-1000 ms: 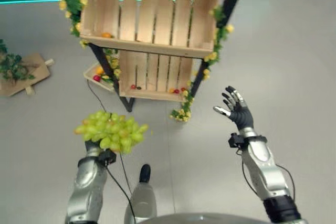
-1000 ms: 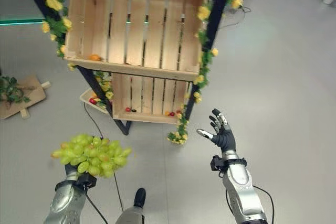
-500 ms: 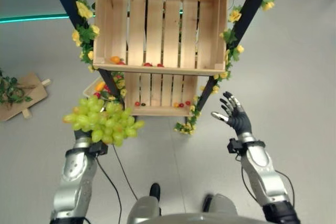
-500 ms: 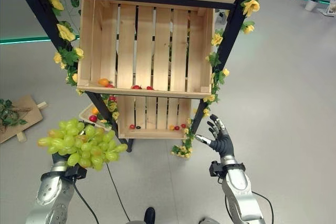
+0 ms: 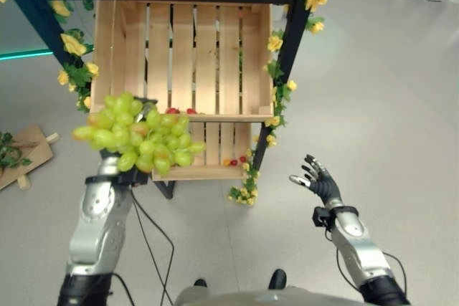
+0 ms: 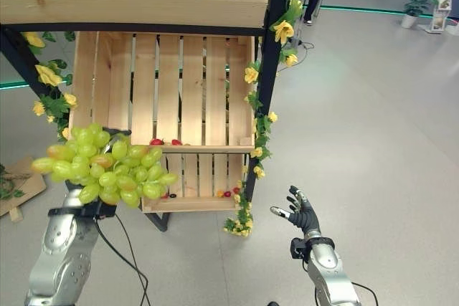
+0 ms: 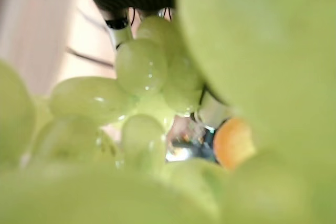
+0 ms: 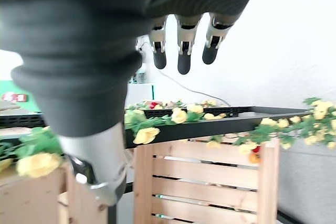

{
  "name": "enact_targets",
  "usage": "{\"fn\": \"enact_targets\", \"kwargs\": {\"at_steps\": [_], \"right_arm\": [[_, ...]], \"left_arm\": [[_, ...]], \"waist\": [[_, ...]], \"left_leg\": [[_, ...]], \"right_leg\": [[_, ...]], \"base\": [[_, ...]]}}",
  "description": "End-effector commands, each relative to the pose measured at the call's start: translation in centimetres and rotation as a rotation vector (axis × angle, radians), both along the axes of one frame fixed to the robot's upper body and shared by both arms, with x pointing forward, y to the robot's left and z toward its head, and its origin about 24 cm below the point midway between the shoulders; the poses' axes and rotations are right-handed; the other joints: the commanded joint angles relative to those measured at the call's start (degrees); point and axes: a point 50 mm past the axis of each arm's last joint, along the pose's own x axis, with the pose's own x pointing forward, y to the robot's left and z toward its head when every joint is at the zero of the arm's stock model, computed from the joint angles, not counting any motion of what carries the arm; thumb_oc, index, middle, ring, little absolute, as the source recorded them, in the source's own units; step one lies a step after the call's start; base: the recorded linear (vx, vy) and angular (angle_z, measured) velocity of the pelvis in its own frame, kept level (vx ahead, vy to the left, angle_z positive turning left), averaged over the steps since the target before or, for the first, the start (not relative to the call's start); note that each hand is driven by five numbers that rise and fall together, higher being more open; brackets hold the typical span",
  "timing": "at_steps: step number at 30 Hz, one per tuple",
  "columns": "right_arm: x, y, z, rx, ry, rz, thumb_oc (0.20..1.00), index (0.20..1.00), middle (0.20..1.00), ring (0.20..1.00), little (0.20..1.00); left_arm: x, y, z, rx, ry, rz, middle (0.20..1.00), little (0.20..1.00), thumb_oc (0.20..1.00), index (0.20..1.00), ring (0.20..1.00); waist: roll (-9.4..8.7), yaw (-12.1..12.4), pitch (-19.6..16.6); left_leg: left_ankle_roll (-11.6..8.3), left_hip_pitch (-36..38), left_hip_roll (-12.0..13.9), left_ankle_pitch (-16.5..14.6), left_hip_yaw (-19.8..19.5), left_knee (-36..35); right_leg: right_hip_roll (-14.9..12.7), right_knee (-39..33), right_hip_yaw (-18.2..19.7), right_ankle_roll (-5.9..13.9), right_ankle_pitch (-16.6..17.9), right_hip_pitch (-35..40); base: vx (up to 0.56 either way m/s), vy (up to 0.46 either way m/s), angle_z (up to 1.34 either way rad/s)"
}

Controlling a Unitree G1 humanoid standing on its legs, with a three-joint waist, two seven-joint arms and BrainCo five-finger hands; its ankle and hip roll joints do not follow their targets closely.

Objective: Pick up the fruits from the basket on one side to the basket on the other side

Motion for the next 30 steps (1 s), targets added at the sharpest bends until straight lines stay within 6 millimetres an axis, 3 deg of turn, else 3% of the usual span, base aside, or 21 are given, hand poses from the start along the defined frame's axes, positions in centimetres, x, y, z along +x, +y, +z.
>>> {"fn": "enact_targets", "kwargs": {"at_steps": [1, 3, 4, 7, 9, 10, 11, 12, 14, 15, 16, 18, 21, 22, 23, 24, 25, 26, 30], "right_arm": [[1.7, 1.4, 2.0, 0.018, -0.095, 0.08, 1.0, 1.0, 1.0, 1.0, 1.0], [1.8, 1.6, 2.0, 0.022, -0.09, 0.089, 1.0, 1.0, 1.0, 1.0, 1.0], [1.7, 1.7, 1.6, 0.01, -0.072, 0.107, 1.0, 1.0, 1.0, 1.0, 1.0], [1.7, 2.2, 1.4, 0.006, -0.059, 0.128, 1.0, 1.0, 1.0, 1.0, 1.0], [1.7, 2.7, 1.1, 0.0, -0.048, 0.153, 1.0, 1.0, 1.0, 1.0, 1.0], [1.7, 2.7, 1.2, 0.003, -0.05, 0.151, 1.0, 1.0, 1.0, 1.0, 1.0], [1.7, 2.8, 1.0, -0.002, -0.043, 0.155, 1.0, 1.0, 1.0, 1.0, 1.0], [1.7, 3.0, 1.0, 0.004, -0.044, 0.162, 1.0, 1.0, 1.0, 1.0, 1.0], [1.6, 3.3, 0.7, 0.001, -0.035, 0.178, 1.0, 1.0, 1.0, 1.0, 1.0], [1.7, 3.4, 0.8, 0.006, -0.036, 0.182, 1.0, 1.0, 1.0, 1.0, 1.0], [1.8, 3.6, 0.8, -0.005, -0.038, 0.201, 1.0, 1.0, 1.0, 1.0, 1.0], [2.0, 3.9, 0.9, 0.012, -0.048, 0.198, 1.0, 1.0, 1.0, 1.0, 1.0], [2.3, 4.4, 1.4, 0.025, -0.083, 0.208, 1.0, 1.0, 1.0, 1.0, 1.0], [2.5, 4.5, 1.7, 0.023, -0.102, 0.211, 1.0, 1.0, 1.0, 1.0, 1.0], [2.6, 4.5, 2.1, 0.019, -0.13, 0.205, 1.0, 1.0, 1.0, 1.0, 1.0], [2.6, 4.6, 2.1, 0.022, -0.131, 0.203, 1.0, 1.0, 1.0, 1.0, 1.0], [2.6, 4.6, 2.3, 0.024, -0.147, 0.203, 1.0, 1.0, 1.0, 1.0, 1.0], [2.7, 4.3, 2.7, 0.024, -0.165, 0.195, 1.0, 1.0, 1.0, 1.0, 1.0], [2.4, 4.2, 2.7, 0.033, -0.164, 0.199, 1.0, 1.0, 1.0, 1.0, 1.0]], "left_arm": [[1.6, 1.8, 4.5, 0.061, -0.133, 0.048, 0.2, 0.2, 0.2, 0.2, 0.2], [2.4, 2.2, 5.1, 0.058, -0.131, 0.058, 0.2, 0.2, 0.2, 0.2, 0.2], [3.4, 4.1, 7.3, 0.174, -0.13, 0.143, 0.2, 0.2, 0.2, 0.2, 0.2], [5.0, 5.6, 7.8, 0.186, -0.067, 0.183, 0.2, 0.2, 0.2, 0.2, 0.2], [6.2, 7.6, 9.7, 0.24, -0.025, 0.27, 0.2, 0.2, 0.2, 0.2, 0.2], [6.3, 7.6, 9.8, 0.243, -0.027, 0.268, 0.2, 0.2, 0.2, 0.2, 0.2], [6.4, 8.5, 11.5, 0.31, -0.042, 0.335, 0.2, 0.2, 0.2, 0.2, 0.2], [6.8, 9.1, 11.5, 0.276, -0.016, 0.355, 0.2, 0.2, 0.2, 0.2, 0.2], [7.0, 10.7, 14.0, 0.445, 0.014, 0.488, 0.2, 0.2, 0.2, 0.2, 0.2], [7.5, 11.2, 14.3, 0.435, 0.042, 0.517, 0.2, 0.2, 0.2, 0.2, 0.2], [7.5, 12.5, 16.4, 0.652, 0.098, 0.682, 0.2, 0.2, 0.2, 0.2, 0.2], [8.0, 12.8, 17.0, 0.728, 0.145, 0.722, 0.2, 0.2, 0.2, 0.2, 0.2], [8.3, 12.4, 19.6, 1.097, 0.168, 0.971, 0.2, 0.2, 0.2, 0.2, 0.2], [9.0, 11.0, 20.3, 1.26, 0.143, 1.028, 0.288, 0.288, 0.288, 0.288, 0.288], [9.8, 9.4, 20.5, 1.447, 0.089, 1.109, 1.0, 1.0, 1.0, 1.0, 1.0], [9.8, 9.3, 20.5, 1.451, 0.087, 1.11, 1.0, 1.0, 1.0, 1.0, 1.0], [10.1, 7.8, 21.1, 1.686, 0.02, 1.166, 1.0, 1.0, 1.0, 1.0, 1.0], [10.7, 7.3, 20.0, 1.885, 0.043, 1.15, 1.0, 1.0, 1.0, 1.0, 1.0], [10.7, 8.1, 19.1, 1.949, 0.079, 1.158, 1.0, 1.0, 1.0, 1.0, 1.0]], "waist": [[0.22, -0.41, -3.55], [0.32, -0.69, -3.6], [0.93, -1.55, -3.95], [1.34, -2.3, -3.96], [2.23, -3.38, -4.16], [2.08, -3.28, -4.1], [2.36, -3.66, -4.19], [2.5, -3.89, -4.18], [3.12, -4.81, -4.32], [3.25, -5.14, -4.28], [4.14, -6.26, -4.22], [3.77, -6.26, -3.96], [3.81, -7.08, -3.38], [3.73, -7.41, -3.16], [3.57, -7.9, -2.66], [3.45, -7.81, -2.64], [3.19, -7.96, -2.28], [2.86, -8.24, -1.8], [2.44, -8.25, -1.24]], "left_leg": [[1.41, -2.76, -1.17, -2.33, -1.18, -0.82], [1.34, -2.59, -1.0, -2.25, -1.0, -0.95], [1.23, -2.3, -0.88, -2.22, -0.6, -1.0], [1.11, -2.05, -0.66, -2.16, -0.29, -1.11], [0.97, -1.86, -0.48, -2.05, 0.37, -1.16], [0.97, -1.87, -0.47, -2.05, 0.36, -1.17], [0.92, -1.81, -0.44, -2.01, 0.58, -1.2], [0.92, -1.8, -0.49, -2.0, 0.67, -1.19], [0.84, -1.64, -0.46, -1.96, 1.23, -1.35], [0.83, -1.65, -0.46, -1.93, 1.42, -1.39], [0.74, -1.62, -0.36, -1.82, 1.95, -1.42], [0.73, -1.83, -0.35, -1.74, 2.27, -1.45], [0.7, -2.09, -0.25, -1.52, 2.83, -1.47], [0.68, -2.18, -0.18, -1.44, 3.02, -1.49], [0.68, -2.51, -0.11, -1.27, 3.15, -1.57], [0.67, -2.5, -0.11, -1.28, 3.14, -1.57], [0.64, -2.62, -0.02, -1.25, 3.3, -1.65], [0.73, -2.76, 0.03, -1.26, 3.53, -1.88], [0.86, -2.63, -0.02, -1.38, 3.97, -2.12]], "right_leg": [[-6.33, 3.35, -0.1, 7.04, -7.91, 3.73], [-6.16, 3.21, 0.08, 7.02, -7.97, 3.93], [-5.89, 2.97, 0.52, 7.1, -8.01, 4.04], [-5.73, 2.66, 0.94, 7.17, -7.98, 4.16], [-5.57, 2.51, 1.43, 7.41, -7.9, 4.12], [-5.56, 2.52, 1.42, 7.41, -7.91, 4.1], [-5.52, 2.47, 1.62, 7.55, -7.83, 4.04], [-5.51, 2.49, 1.87, 7.6, -7.78, 3.98], [-5.49, 2.31, 2.27, 7.87, -7.55, 3.78], [-5.47, 2.32, 2.42, 7.98, -7.5, 3.66], [-5.52, 2.37, 2.81, 8.27, -7.21, 3.36], [-5.62, 2.4, 2.92, 8.46, -7.04, 2.98], [-5.63, 2.69, 3.52, 8.79, -6.79, 2.11], [-5.64, 2.82, 3.73, 8.87, -6.74, 1.86], [-5.64, 3.05, 3.92, 8.98, -6.69, 1.25], [-5.65, 3.09, 3.92, 8.98, -6.73, 1.24], [-5.6, 3.27, 4.1, 9.09, -6.72, 0.84], [-5.71, 3.5, 4.34, 9.3, -6.6, 0.28], [-5.84, 3.59, 4.51, 9.44, -6.59, 0.06]], "base": [[0.02, -0.014, -0.15], [0.03, -0.015, -0.16], [0.03, -0.013, -0.08], [0.02, -0.014, -0.05], [0.01, -0.002, -0.03], [0.0, 0.0, 0.0], [0.0, 0.0, 0.0], [0.02, 0.004, -0.07], [0.02, 0.009, -0.15], [0.02, 0.011, -0.07], [0.01, 0.008, -0.06], [-0.01, 0.01, -0.02], [-0.02, 0.01, -0.19], [-0.04, -0.002, -0.11], [-0.03, -0.002, -0.08], [-0.05, -0.008, -0.03], [-0.05, -0.009, -0.06], [-0.06, -0.006, -0.07], [-0.02, -0.007, -0.1]]}}
